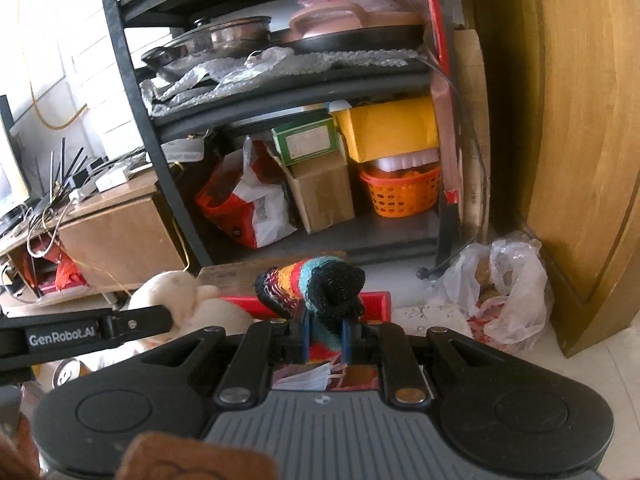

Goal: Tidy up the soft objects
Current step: 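Lift and carry the white plush and striped hat over the red box, then lower the white plush and striped hat into the red box and open both tools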

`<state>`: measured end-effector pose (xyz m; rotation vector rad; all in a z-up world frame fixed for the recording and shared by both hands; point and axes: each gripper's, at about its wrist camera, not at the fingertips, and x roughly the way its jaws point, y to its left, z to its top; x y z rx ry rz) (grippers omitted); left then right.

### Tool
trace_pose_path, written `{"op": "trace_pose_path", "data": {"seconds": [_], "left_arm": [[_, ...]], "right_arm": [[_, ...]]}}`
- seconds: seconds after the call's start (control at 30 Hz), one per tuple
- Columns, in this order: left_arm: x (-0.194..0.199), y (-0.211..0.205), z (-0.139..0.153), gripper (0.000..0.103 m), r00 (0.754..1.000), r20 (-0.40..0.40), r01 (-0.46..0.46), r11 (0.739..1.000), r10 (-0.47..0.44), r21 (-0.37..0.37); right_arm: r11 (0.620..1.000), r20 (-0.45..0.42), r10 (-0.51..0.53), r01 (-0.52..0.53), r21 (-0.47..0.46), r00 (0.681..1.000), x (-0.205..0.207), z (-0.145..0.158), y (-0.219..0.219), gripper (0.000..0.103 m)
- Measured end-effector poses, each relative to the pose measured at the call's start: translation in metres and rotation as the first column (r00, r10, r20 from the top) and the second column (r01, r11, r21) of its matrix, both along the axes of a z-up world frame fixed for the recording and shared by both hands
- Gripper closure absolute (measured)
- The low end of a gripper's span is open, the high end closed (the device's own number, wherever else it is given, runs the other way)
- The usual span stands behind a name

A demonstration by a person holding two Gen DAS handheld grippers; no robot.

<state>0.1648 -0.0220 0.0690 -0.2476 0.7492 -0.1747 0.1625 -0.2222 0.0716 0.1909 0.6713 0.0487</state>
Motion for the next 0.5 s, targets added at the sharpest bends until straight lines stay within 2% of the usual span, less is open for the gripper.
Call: {"op": "trace_pose_path", "data": {"seconds": [0.37,0.47,0.5], "left_arm": [[0.004,-0.008,-0.007,0.068,1.000,-0.011,0.008,0.999,-0.008,0.037],[0.003,-0.009,-0.009,0.054,1.000,-0.014,0.001,0.999,0.000,0.049],[0.003,-0.009,-0.010,0.053,1.000,-0.018,0.003,0.999,-0.002,0.052]], "right_arm": [[0.999,-0.051,0.015,-0.018,-0.051,0.999,0.008,-0.014,0.011,0.103],[0.997,-0.079,0.024,-0.029,-0.066,0.997,0.010,-0.018,0.016,0.099],[0.997,-0.082,0.025,-0.031,-0.074,0.996,0.010,-0.019,0.017,0.099]]}}
